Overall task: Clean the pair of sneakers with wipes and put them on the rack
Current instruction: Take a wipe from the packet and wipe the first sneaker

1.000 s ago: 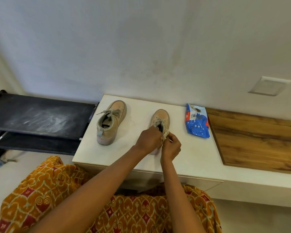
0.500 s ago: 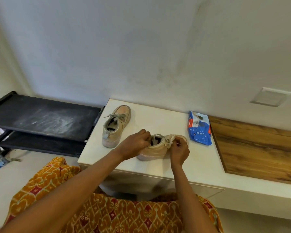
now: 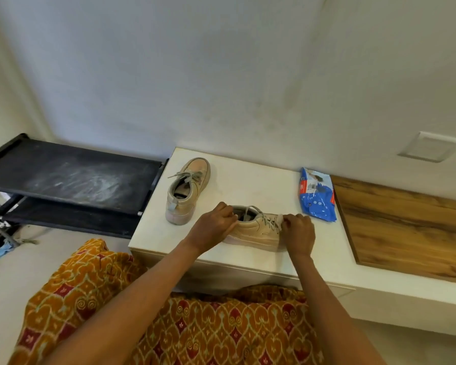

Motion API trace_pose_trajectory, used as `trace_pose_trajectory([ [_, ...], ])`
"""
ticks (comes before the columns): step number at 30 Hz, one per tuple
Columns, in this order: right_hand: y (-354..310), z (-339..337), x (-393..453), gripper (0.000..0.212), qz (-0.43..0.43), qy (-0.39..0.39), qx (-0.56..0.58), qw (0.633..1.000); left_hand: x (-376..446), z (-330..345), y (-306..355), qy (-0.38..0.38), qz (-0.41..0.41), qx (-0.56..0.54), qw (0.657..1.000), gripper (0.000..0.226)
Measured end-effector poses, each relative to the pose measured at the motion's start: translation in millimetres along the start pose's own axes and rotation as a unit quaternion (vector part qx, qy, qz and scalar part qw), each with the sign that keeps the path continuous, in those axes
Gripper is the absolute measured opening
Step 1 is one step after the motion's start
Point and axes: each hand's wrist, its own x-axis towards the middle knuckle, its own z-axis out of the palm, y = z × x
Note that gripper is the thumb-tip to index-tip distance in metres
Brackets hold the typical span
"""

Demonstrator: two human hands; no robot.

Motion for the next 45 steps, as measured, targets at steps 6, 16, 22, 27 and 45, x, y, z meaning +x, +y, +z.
trace_pose_trajectory([
  [6,22.0,-13.6,-24.0,0.023,-0.05,-0.059,-0.07,0.995,-2.2,1.4,3.1,0.024,-0.016,-0.006,1.0,0.008],
  [16,0.0,-21.0,-7.6,0.031,-0.016,-0.125,0.122,0.984,-1.1,1.9,3.1,0.035,-0.022,-0.013,0.999,0.004],
  [22,-2.2,-15.9,-14.6,0.023,-0.022,-0.093,0.121,0.988,-0.3,2.5,3.0,0.038,-0.026,-0.015,0.999,0.003],
  [27,13.8,-20.0,-0.2,0.012,-0.139,-0.116,-0.099,0.978,0.2,0.0,5.0,0.039,-0.032,-0.014,0.999,0.003],
  [45,22.0,-19.3,12.4,0.013,0.045,-0.02,-0.185,0.981,1.2,5.6,20.3,0.014,-0.036,0.004,0.999,0.007],
])
